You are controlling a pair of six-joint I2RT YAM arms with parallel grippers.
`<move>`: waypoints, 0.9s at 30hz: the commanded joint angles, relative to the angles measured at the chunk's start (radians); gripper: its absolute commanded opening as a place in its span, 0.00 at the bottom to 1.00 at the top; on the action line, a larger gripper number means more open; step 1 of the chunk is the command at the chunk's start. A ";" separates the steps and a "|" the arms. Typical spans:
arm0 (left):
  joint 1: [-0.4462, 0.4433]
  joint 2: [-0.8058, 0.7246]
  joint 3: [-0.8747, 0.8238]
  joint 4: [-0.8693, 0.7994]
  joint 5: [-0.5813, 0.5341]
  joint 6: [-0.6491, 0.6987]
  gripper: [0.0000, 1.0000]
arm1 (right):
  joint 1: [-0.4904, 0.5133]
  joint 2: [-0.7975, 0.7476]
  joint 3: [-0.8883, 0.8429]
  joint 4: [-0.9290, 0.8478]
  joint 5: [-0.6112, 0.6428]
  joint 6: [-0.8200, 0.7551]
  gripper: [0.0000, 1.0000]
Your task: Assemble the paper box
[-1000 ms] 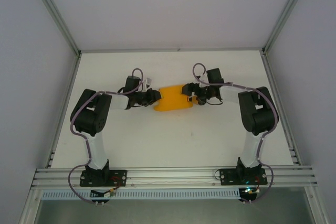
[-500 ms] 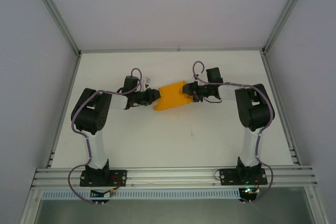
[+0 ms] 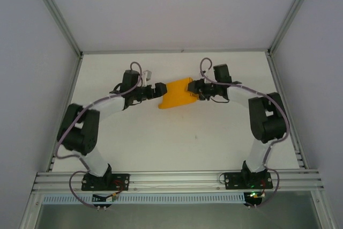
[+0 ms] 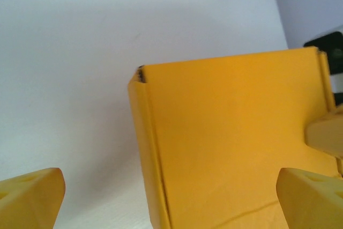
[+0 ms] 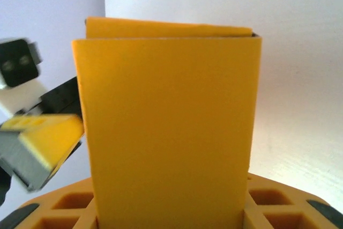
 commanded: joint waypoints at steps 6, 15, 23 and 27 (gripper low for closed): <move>-0.262 -0.319 -0.045 -0.081 -0.415 0.565 1.00 | -0.079 -0.151 0.065 -0.375 0.058 0.165 0.43; -0.486 -0.382 -0.026 -0.190 -0.528 0.947 1.00 | -0.187 -0.219 0.053 -0.562 -0.128 0.294 0.41; -0.521 -0.240 0.069 -0.237 -0.584 1.076 1.00 | -0.195 -0.250 0.061 -0.684 -0.220 0.319 0.39; -0.530 -0.188 0.082 -0.204 -0.618 1.111 1.00 | -0.195 -0.255 0.074 -0.728 -0.214 0.297 0.37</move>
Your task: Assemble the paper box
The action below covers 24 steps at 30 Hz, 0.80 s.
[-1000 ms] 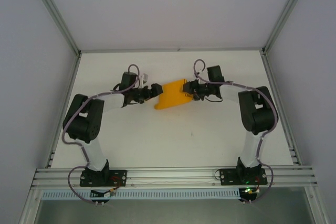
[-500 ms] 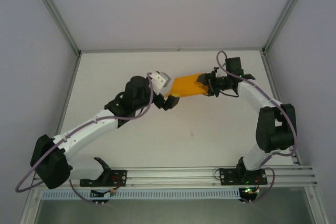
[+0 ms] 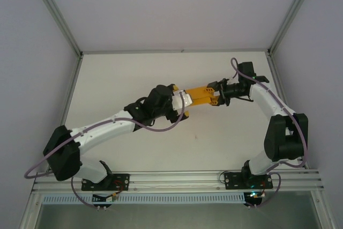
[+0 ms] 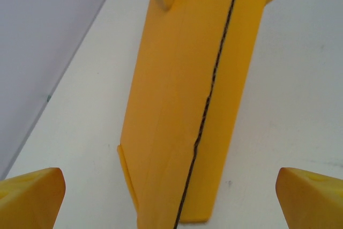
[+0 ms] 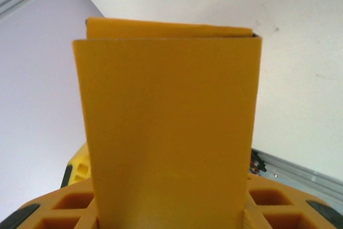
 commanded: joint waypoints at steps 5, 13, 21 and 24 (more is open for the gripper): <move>-0.009 0.010 0.011 0.021 -0.010 0.046 0.98 | -0.001 -0.016 0.023 -0.114 -0.062 -0.018 0.38; -0.009 0.053 0.037 -0.017 0.006 0.060 0.84 | -0.001 -0.013 0.042 -0.139 -0.070 -0.009 0.41; -0.010 0.088 0.050 -0.004 -0.029 0.065 0.66 | -0.002 -0.018 0.046 -0.147 -0.086 0.001 0.44; -0.009 0.087 0.049 0.014 -0.035 0.061 0.57 | -0.001 -0.012 0.048 -0.163 -0.082 -0.013 0.46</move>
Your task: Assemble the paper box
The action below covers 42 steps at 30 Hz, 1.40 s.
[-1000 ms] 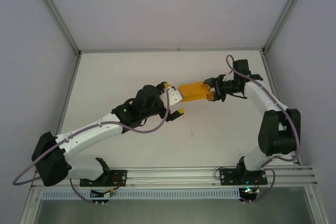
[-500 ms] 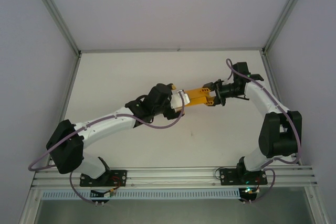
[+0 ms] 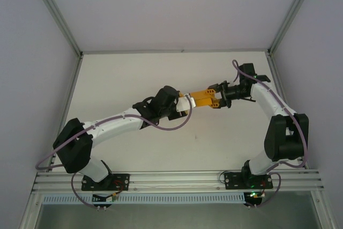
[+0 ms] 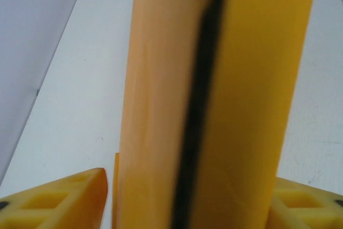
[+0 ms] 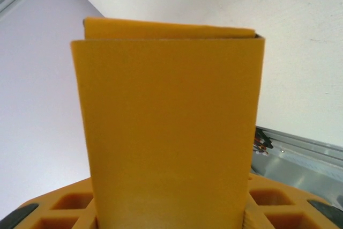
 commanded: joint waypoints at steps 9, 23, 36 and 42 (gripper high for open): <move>0.010 -0.013 0.067 -0.110 0.035 -0.019 0.45 | -0.016 -0.037 0.110 -0.075 0.169 -0.159 0.86; 0.112 0.015 0.172 -0.596 0.295 -0.046 0.43 | -0.019 -0.462 -0.151 0.388 0.769 -0.812 1.00; 0.150 0.176 0.260 -0.712 0.302 -0.043 0.43 | 0.180 -0.335 -0.120 0.173 0.563 -1.245 0.98; 0.155 0.217 0.269 -0.721 0.292 -0.051 0.43 | 0.217 -0.221 -0.094 0.220 0.545 -1.287 0.84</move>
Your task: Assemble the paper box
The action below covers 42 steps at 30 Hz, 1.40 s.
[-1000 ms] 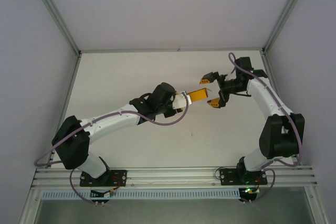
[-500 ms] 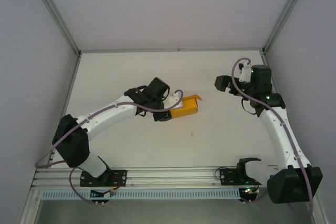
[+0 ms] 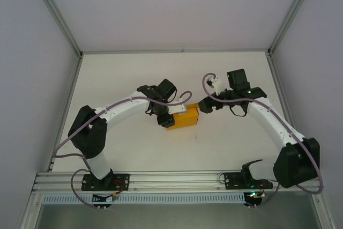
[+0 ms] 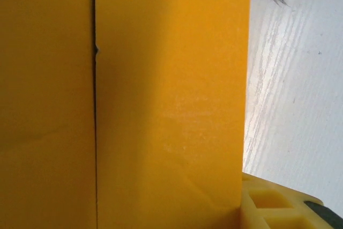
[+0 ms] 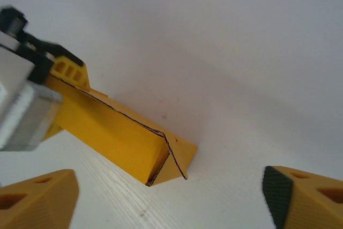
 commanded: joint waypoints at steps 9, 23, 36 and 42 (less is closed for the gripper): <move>0.011 0.034 0.049 -0.053 0.014 -0.008 0.43 | 0.049 0.117 0.098 -0.047 0.002 -0.162 0.51; 0.010 0.032 0.068 -0.053 0.008 -0.001 0.42 | 0.073 0.208 0.149 -0.126 0.024 -0.159 0.22; 0.010 0.040 0.070 -0.040 0.006 -0.006 0.41 | 0.100 0.234 0.152 -0.113 0.057 -0.090 0.16; 0.011 0.041 0.069 -0.027 -0.002 -0.019 0.41 | 0.127 0.212 0.154 -0.093 0.105 -0.010 0.06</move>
